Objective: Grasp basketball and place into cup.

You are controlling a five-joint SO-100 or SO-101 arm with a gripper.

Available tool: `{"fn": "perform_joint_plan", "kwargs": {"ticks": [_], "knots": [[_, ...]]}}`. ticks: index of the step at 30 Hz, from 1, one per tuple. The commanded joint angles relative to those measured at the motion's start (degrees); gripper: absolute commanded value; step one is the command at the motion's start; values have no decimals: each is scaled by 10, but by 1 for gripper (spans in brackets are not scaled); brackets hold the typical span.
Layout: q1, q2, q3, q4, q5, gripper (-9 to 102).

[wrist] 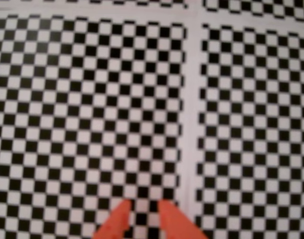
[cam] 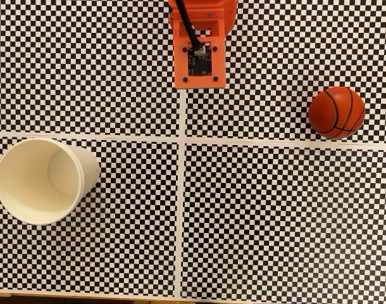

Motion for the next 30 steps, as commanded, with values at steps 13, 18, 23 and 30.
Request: {"fn": "perform_joint_plan", "kwargs": {"ticks": [13,18,23,30], "knots": [[-62,3,20,1,1,0],[-68,3,20,1,-9,0],[-25,3,20,-2,-34,0],[3,3,20,-2,-33,0]]}}
